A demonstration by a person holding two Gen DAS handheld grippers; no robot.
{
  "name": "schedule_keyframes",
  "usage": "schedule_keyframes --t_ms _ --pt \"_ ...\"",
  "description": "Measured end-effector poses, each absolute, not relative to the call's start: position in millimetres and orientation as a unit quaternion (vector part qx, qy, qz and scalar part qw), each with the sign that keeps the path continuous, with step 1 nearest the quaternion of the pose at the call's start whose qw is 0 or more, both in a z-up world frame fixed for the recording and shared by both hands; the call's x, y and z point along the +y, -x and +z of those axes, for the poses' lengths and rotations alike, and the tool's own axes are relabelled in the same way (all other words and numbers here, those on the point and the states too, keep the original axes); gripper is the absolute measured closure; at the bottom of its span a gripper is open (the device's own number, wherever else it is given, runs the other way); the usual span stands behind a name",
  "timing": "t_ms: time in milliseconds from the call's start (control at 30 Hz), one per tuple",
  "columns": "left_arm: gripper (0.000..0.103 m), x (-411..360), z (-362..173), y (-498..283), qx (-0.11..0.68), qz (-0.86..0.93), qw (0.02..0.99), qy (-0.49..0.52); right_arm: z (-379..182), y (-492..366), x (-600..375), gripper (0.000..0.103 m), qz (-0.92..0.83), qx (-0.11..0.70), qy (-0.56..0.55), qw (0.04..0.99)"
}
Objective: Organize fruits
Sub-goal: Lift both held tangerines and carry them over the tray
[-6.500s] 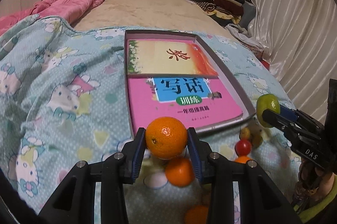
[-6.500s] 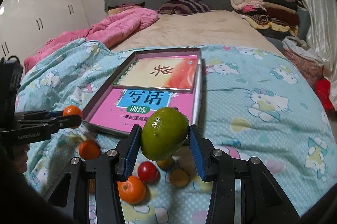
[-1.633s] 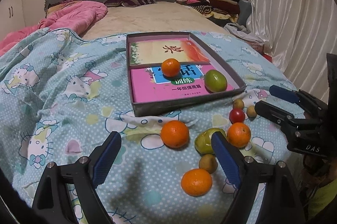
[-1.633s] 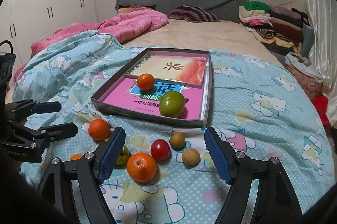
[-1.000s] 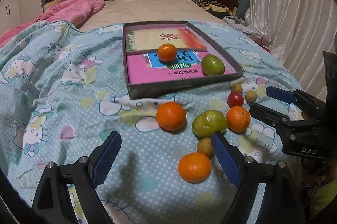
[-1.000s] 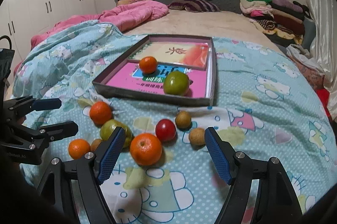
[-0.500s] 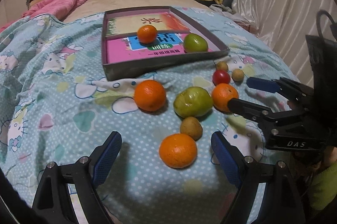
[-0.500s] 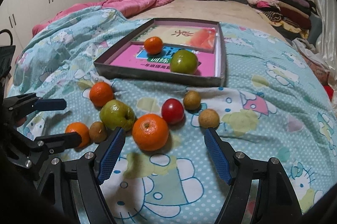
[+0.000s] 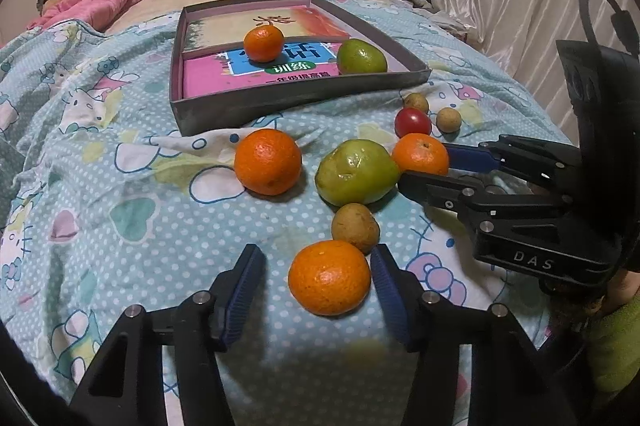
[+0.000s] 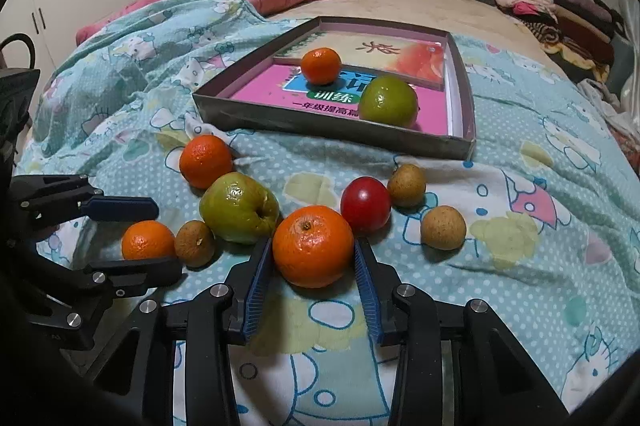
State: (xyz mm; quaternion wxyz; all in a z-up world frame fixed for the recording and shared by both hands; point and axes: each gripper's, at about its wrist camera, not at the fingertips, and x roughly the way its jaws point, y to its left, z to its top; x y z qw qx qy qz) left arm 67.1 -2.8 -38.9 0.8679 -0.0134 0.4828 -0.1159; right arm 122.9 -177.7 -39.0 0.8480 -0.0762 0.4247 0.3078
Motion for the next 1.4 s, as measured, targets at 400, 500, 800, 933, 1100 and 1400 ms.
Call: schedule_keyframes --t_ms 400,500,800,933,1100,1400 --pt "0.066 10.8 -24.1 -66.4 0.466 -0.132 0.873 0.046 -25.2 -121.3 -199.9 0.062 0.288 0.416 0.041 0.861" --pt "0.066 17.8 -13.7 -67.5 0.455 -0.134 0.878 0.062 -18.7 -120.4 -202.7 0.062 0.29 0.406 0.036 0.866" --pt "0.066 26.9 2.3 -76.0 0.442 -0.11 0.888 0.065 -5.3 -120.8 -210.6 0.062 0.285 0.388 0.027 0.876" --pt "0.066 26.8 5.3 -82.0 0.438 -0.099 0.891 0.062 0.0 -124.2 -215.1 0.062 0.282 0.381 0.017 0.881" --pt "0.066 26.9 9.6 -90.9 0.436 -0.095 0.893 0.062 5.0 -130.7 -218.5 0.062 0.277 0.376 0.01 0.884" --pt "0.066 28.8 22.7 -107.5 0.427 -0.083 0.899 0.05 13.2 -142.8 -224.0 0.062 0.265 0.367 0.007 0.892"
